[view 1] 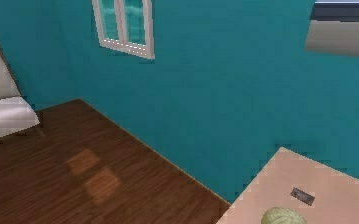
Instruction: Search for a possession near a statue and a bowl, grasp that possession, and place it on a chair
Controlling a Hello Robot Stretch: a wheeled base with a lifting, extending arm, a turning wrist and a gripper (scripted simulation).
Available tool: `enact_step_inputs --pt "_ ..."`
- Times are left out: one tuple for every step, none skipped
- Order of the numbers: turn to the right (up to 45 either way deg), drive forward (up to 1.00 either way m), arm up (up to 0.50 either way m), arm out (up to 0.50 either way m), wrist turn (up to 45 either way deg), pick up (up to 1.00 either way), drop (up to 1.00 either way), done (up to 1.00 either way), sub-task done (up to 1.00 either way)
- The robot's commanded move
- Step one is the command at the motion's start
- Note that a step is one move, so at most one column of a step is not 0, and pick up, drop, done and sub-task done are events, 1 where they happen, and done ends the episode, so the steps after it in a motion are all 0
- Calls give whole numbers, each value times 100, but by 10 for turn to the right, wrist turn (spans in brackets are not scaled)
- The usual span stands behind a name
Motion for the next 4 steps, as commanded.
enact_step_inputs --pt "0 0 0 10 0 0 0 0 0" --pt "0 0 0 0 450 0 0 0 0" --pt "0 0 0 0 450 0 0 0 0" --pt "0 0 0 0 450 0 0 0 0"
